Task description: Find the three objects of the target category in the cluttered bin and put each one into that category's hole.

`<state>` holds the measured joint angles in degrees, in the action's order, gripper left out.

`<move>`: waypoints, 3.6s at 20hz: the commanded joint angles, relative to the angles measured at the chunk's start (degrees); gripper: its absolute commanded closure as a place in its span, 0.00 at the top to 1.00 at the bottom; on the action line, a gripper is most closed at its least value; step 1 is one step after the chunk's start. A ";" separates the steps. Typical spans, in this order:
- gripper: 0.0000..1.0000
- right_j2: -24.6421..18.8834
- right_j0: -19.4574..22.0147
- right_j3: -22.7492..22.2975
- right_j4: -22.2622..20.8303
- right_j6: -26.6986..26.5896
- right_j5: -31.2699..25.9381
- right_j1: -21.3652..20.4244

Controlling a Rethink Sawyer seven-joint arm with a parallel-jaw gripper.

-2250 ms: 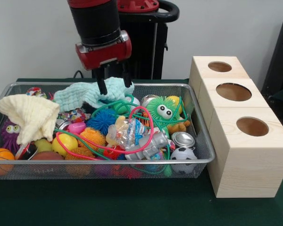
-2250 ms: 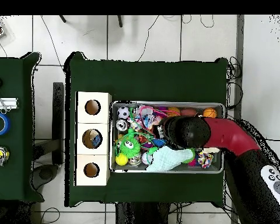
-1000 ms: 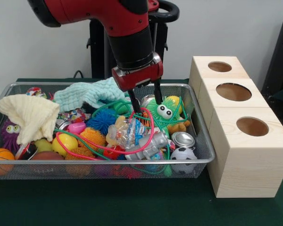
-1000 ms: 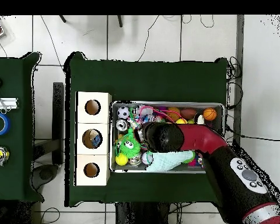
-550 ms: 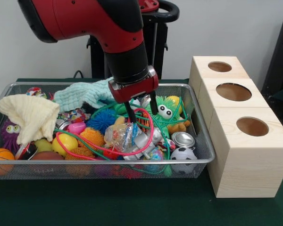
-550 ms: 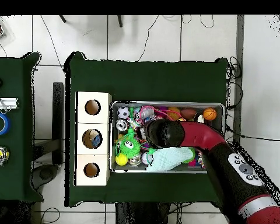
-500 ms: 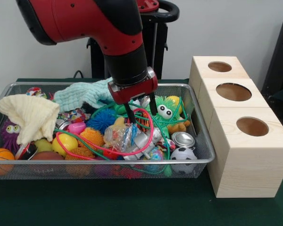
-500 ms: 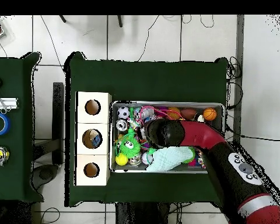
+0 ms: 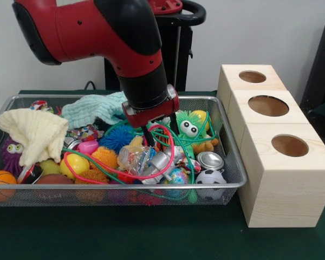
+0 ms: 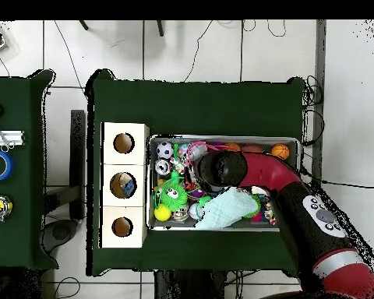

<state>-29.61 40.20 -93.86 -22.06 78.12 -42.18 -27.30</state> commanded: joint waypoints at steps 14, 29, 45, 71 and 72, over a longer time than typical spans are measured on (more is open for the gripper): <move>1.00 5.22 -6.99 13.73 0.24 2.82 -20.40 -3.78; 1.00 3.04 -7.05 22.02 0.87 -2.88 -27.01 0.82; 1.00 1.16 -1.50 26.28 -1.07 -11.08 -26.10 5.94; 1.00 6.88 -0.13 20.96 -0.87 -0.39 -19.24 1.93; 1.00 7.06 -0.34 20.75 -0.87 0.24 -19.13 1.76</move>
<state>-23.30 39.72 -68.48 -21.55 78.12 -64.93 -27.34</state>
